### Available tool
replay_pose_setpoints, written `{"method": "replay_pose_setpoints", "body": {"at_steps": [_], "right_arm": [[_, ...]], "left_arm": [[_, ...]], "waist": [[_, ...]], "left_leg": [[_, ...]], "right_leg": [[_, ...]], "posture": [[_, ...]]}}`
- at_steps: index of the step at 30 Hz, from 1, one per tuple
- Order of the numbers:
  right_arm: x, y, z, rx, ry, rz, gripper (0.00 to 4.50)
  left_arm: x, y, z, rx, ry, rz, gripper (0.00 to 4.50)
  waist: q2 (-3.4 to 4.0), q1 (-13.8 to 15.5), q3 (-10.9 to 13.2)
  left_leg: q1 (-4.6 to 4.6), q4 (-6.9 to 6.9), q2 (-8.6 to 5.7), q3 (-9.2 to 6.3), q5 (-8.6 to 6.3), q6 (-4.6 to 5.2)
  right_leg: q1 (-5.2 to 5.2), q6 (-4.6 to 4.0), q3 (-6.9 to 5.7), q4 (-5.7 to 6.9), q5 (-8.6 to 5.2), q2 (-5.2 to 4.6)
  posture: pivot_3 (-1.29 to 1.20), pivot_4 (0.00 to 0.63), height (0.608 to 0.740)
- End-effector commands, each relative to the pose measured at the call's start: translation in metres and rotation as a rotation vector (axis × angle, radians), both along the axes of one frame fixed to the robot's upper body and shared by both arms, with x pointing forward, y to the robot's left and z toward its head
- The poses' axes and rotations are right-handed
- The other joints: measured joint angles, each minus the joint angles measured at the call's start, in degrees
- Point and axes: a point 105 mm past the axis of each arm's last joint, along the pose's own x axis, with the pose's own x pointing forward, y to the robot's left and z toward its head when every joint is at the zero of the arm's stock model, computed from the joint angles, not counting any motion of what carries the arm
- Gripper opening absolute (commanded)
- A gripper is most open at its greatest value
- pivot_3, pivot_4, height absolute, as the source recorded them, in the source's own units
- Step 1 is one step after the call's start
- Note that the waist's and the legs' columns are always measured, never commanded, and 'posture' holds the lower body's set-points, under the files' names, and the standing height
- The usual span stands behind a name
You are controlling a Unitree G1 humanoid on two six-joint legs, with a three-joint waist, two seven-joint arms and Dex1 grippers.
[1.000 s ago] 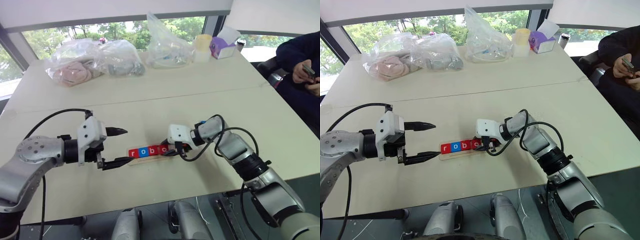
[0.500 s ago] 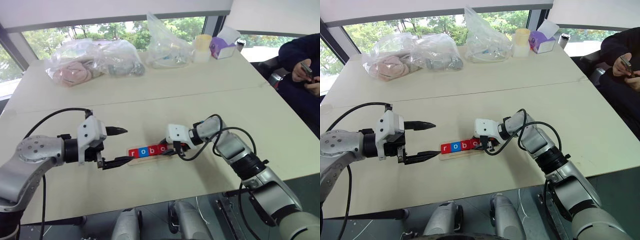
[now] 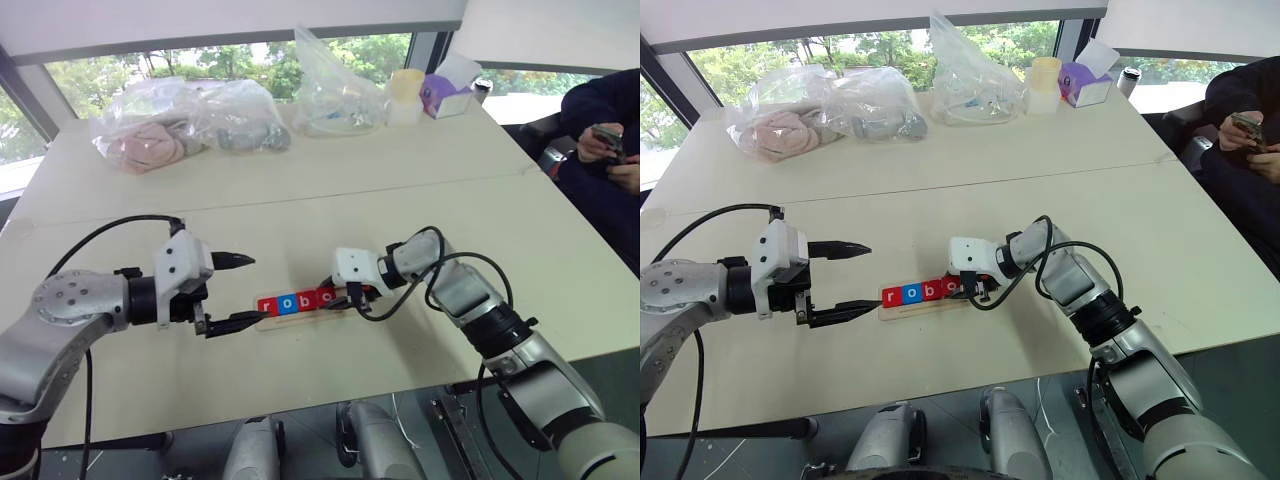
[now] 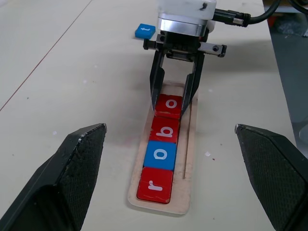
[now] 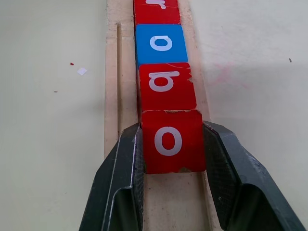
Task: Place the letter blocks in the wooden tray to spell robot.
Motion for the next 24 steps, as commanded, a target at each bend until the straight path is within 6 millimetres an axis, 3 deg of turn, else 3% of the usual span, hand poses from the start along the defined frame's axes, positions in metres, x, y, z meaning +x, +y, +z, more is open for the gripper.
{"method": "replay_pose_setpoints", "body": {"at_steps": [1,14,20,21,24], "right_arm": [[0.002,-0.002,0.004,-0.017,-0.014,0.002,1.15],[-0.001,-0.002,0.006,-0.029,0.004,0.015,1.15],[0.001,-0.001,0.016,-0.001,-0.004,0.009,4.1],[0.003,-0.001,0.019,0.006,-0.008,0.005,4.41],[0.008,-0.001,0.029,0.039,-0.023,-0.012,4.41]], "left_arm": [[-0.001,-0.004,0.007,-0.007,-0.037,-0.021,4.5],[0.001,-0.006,0.007,-0.007,-0.044,-0.022,4.5],[0.002,-0.007,0.007,-0.01,-0.047,-0.021,4.5],[0.003,-0.007,0.007,-0.01,-0.047,-0.021,4.5],[0.003,-0.007,0.008,-0.011,-0.048,-0.022,4.5]], "waist": [[0.0,0.0,0.0],[0.0,0.1,0.0],[0.0,0.1,0.0],[0.0,0.1,0.0],[0.0,0.0,0.0]], "left_leg": [[0.0,0.0,0.0,0.0,0.0,0.0],[0.0,0.0,0.0,0.0,0.0,0.0],[0.0,0.0,0.0,0.0,0.0,0.0],[0.0,0.0,0.0,0.0,0.0,0.0],[-0.01,0.0,0.0,0.0,0.0,0.0]], "right_leg": [[0.0,0.0,0.0,0.0,0.0,0.0],[0.01,0.0,0.0,-0.01,0.0,0.0],[0.01,0.0,0.0,0.0,0.0,0.0],[0.01,0.0,0.0,-0.01,0.0,0.0],[-0.01,0.0,0.0,0.0,0.0,0.0]], "posture": [[0.0,0.15,0.74],[0.0,0.15,0.74],[0.0,0.15,0.74],[0.0,0.15,0.74],[0.0,0.15,0.74]]}}
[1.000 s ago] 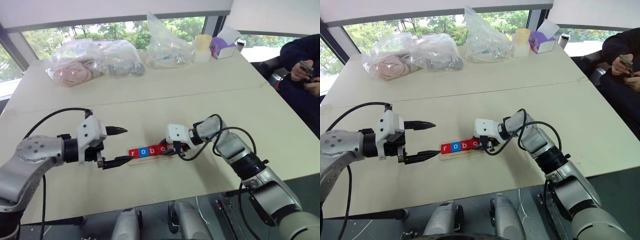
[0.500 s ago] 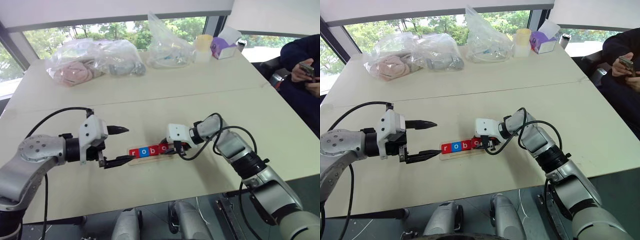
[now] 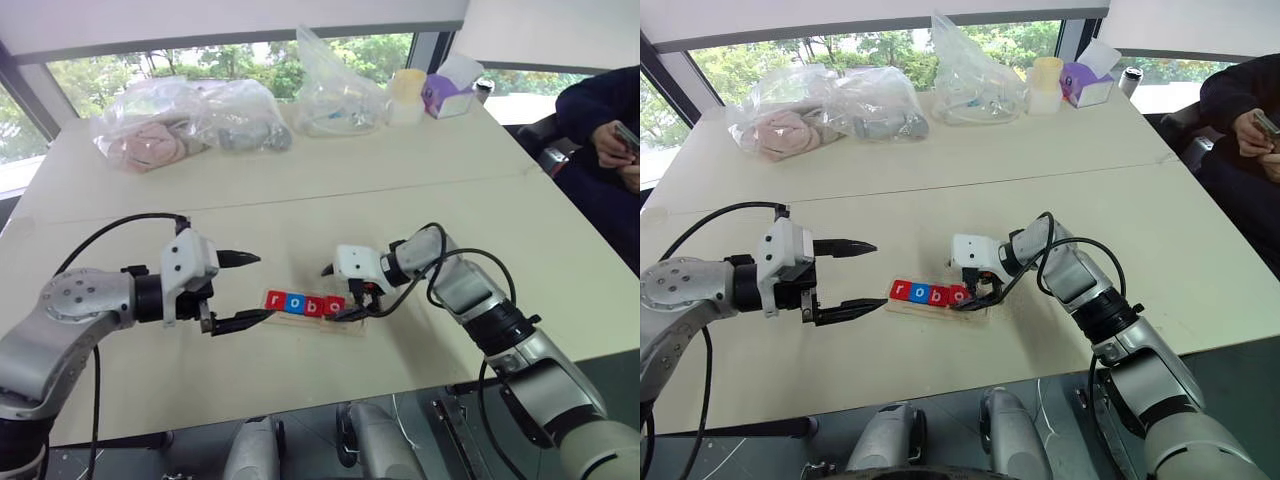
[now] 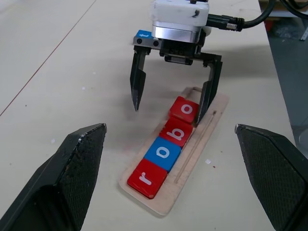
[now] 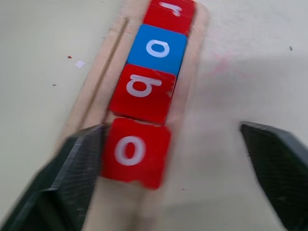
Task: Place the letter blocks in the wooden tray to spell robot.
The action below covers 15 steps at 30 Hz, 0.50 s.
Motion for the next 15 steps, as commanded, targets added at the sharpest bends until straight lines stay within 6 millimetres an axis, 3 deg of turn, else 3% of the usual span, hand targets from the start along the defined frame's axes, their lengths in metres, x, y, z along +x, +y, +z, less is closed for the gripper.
{"method": "replay_pose_setpoints", "body": {"at_steps": [1,12,15], "right_arm": [[0.011,0.004,0.031,0.074,-0.073,-0.015,4.41],[0.021,-0.013,0.059,0.152,-0.084,-0.098,4.41],[0.031,-0.021,0.053,0.131,-0.142,-0.158,4.41]], "left_arm": [[0.001,-0.002,0.007,0.001,-0.042,-0.007,4.5],[0.003,-0.004,0.007,-0.004,-0.046,-0.015,4.5],[0.004,-0.005,0.008,-0.006,-0.047,-0.019,4.5]], "waist": [[0.0,-0.1,0.0],[0.0,0.0,0.0],[0.0,0.0,0.0]], "left_leg": [[0.0,0.0,0.0,0.0,0.0,0.0],[-0.03,0.0,0.0,0.0,0.0,0.0],[-0.02,0.0,-0.01,0.01,0.0,0.0]], "right_leg": [[0.0,0.0,0.0,0.0,0.0,0.0],[-0.01,0.01,0.0,-0.01,0.02,-0.01],[0.0,0.0,0.0,-0.01,0.01,-0.01]], "posture": [[0.0,0.15,0.74],[0.0,0.15,0.74],[0.0,0.15,0.74]]}}
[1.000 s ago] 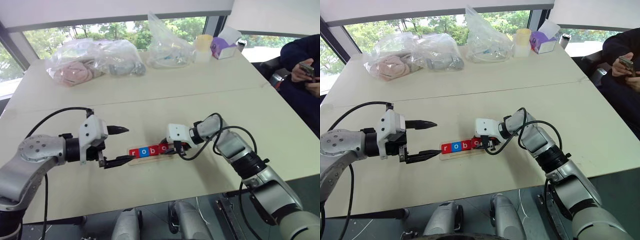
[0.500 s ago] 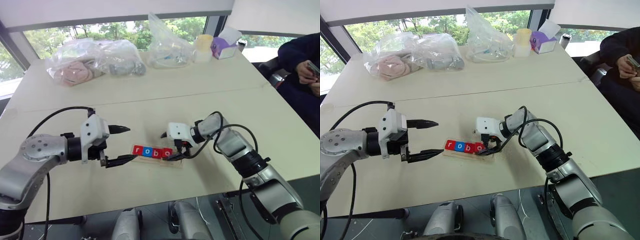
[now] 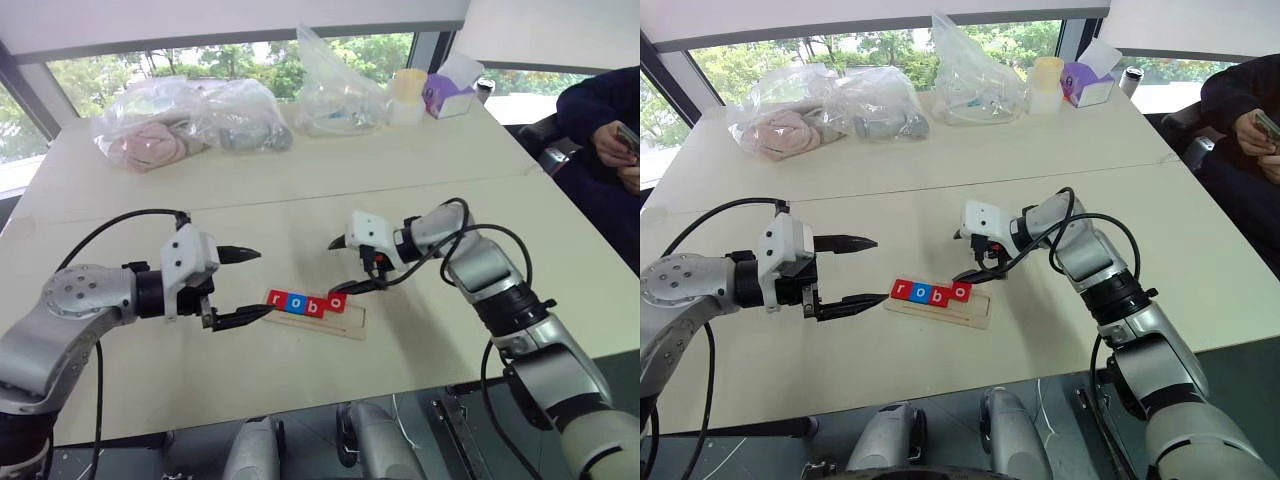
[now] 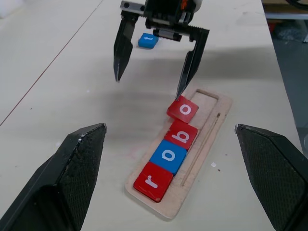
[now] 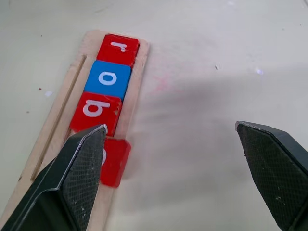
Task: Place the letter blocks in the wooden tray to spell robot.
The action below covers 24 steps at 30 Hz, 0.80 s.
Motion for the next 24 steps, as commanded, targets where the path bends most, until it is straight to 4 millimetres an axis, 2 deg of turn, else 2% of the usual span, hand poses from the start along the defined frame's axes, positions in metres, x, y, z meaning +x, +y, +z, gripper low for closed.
{"method": "replay_pose_setpoints", "body": {"at_steps": [1,12,24], "right_arm": [[0.008,-0.008,0.006,0.002,-0.1,-0.045,4.41],[-0.001,-0.001,-0.014,-0.01,-0.144,-0.035,4.41],[-0.012,0.003,-0.017,-0.011,-0.114,-0.001,4.41]], "left_arm": [[0.0,-0.005,0.006,0.0,-0.038,-0.024,4.5],[0.002,-0.005,0.007,0.001,-0.039,-0.032,4.5],[0.001,-0.006,0.006,0.001,-0.036,-0.035,4.5]], "waist": [[0.0,0.0,0.0],[0.0,-0.1,0.0],[0.0,-0.1,0.0]], "left_leg": [[0.01,0.0,0.0,0.0,0.0,0.0],[0.01,-0.01,0.01,-0.01,0.0,0.0],[0.01,-0.01,0.01,-0.01,0.0,0.0]], "right_leg": [[0.0,0.0,0.0,0.0,0.0,0.0],[-0.01,0.02,0.0,0.01,0.0,0.02],[-0.01,0.03,0.0,0.01,-0.02,0.02]], "posture": [[0.0,0.15,0.74],[0.0,0.15,0.74],[0.0,0.15,0.74]]}}
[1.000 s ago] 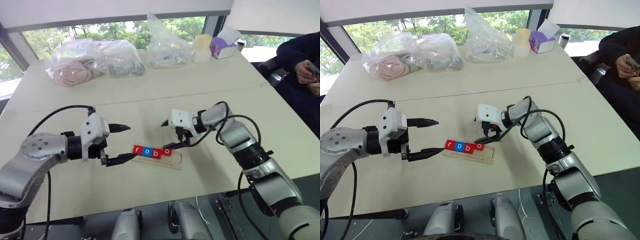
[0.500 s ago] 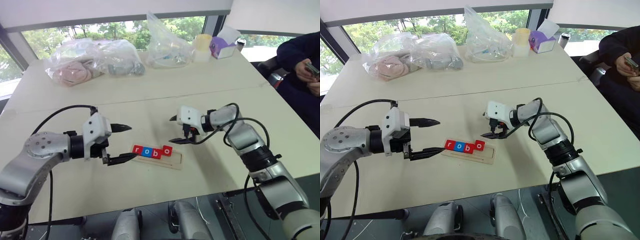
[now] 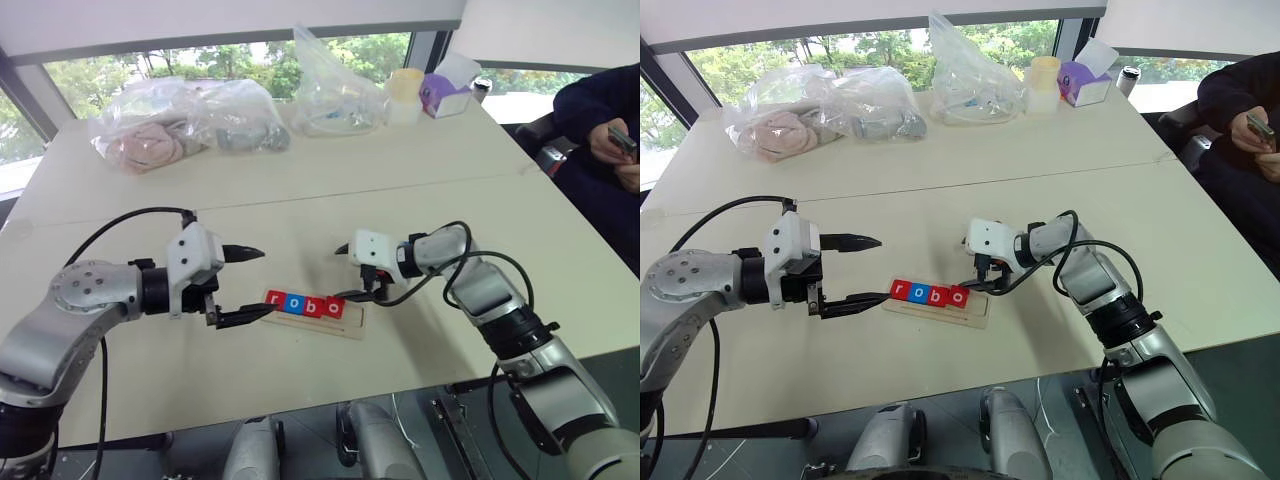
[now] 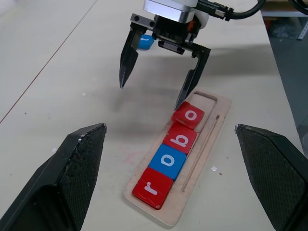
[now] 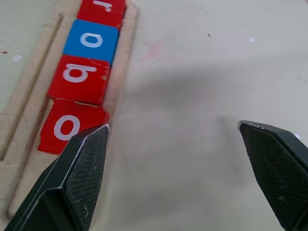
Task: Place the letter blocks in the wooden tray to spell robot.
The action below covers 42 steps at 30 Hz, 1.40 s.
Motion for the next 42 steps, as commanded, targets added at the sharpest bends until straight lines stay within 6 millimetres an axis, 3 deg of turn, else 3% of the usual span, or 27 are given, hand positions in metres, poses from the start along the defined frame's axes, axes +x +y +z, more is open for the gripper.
{"method": "replay_pose_setpoints", "body": {"at_steps": [1,13,20,24,27,31,34,42], "right_arm": [[-0.006,0.007,0.011,0.026,-0.025,0.036,4.41],[-0.011,0.011,0.008,0.025,-0.019,0.052,4.41],[-0.005,-0.004,0.031,0.052,-0.071,-0.02,4.41],[-0.003,-0.025,0.043,0.1,-0.081,-0.171,4.41],[-0.01,-0.04,0.042,0.096,-0.05,-0.263,4.41],[-0.04,-0.047,0.029,0.073,0.023,-0.276,4.41],[-0.038,-0.055,0.023,0.075,0.03,-0.376,4.41],[-0.041,-0.049,0.015,0.098,0.076,-0.439,4.41]], "left_arm": [[-0.001,-0.003,0.007,-0.005,-0.039,-0.016,4.5],[-0.002,-0.003,0.007,-0.004,-0.038,-0.017,4.5],[-0.003,-0.005,0.007,-0.007,-0.038,-0.021,4.5],[-0.003,-0.006,0.006,-0.014,-0.038,-0.022,4.5],[-0.003,-0.006,0.005,-0.017,-0.036,-0.021,4.5],[-0.002,-0.007,0.004,-0.022,-0.031,-0.023,4.5],[-0.001,-0.007,0.003,-0.024,-0.03,-0.026,4.5],[0.001,-0.01,0.003,-0.028,-0.032,-0.041,4.5]], "waist": [[0.0,0.0,0.0],[0.0,0.0,0.0],[0.0,0.1,0.0],[0.0,0.2,0.0],[-0.01,0.3,0.0],[-0.01,0.3,0.0],[-0.02,-0.3,0.0],[-0.02,-0.1,0.0]], "left_leg": [[0.0,0.0,0.0,0.0,0.0,0.0],[0.0,0.0,0.0,0.0,0.0,0.0],[0.0,0.0,0.0,0.0,0.0,0.0],[-0.01,0.0,0.0,0.0,0.0,0.0],[-0.01,0.0,-0.01,0.0,0.0,0.0],[-0.02,0.0,-0.01,-0.01,0.0,0.0],[0.02,0.0,-0.01,0.02,0.0,0.0],[0.02,0.02,-0.01,-0.03,0.0,-0.01]], "right_leg": [[0.0,0.0,0.0,0.0,0.0,0.0],[0.0,0.0,0.0,0.0,0.0,0.0],[0.0,-0.01,0.0,0.0,0.0,0.0],[0.0,0.0,0.0,0.0,0.0,-0.01],[0.01,0.0,0.0,-0.01,-0.01,-0.02],[0.0,0.17,0.0,-0.02,-0.11,-0.03],[0.0,0.17,0.02,-0.02,-0.12,-0.02],[0.0,0.12,0.02,-0.02,-0.11,0.01]], "posture": [[0.0,0.15,0.74],[0.0,0.15,0.74],[0.0,0.15,0.74],[0.0,0.15,0.74],[0.0,0.15,0.74],[0.0,0.15,0.74],[0.0,0.15,0.74],[0.0,0.15,0.74]]}}
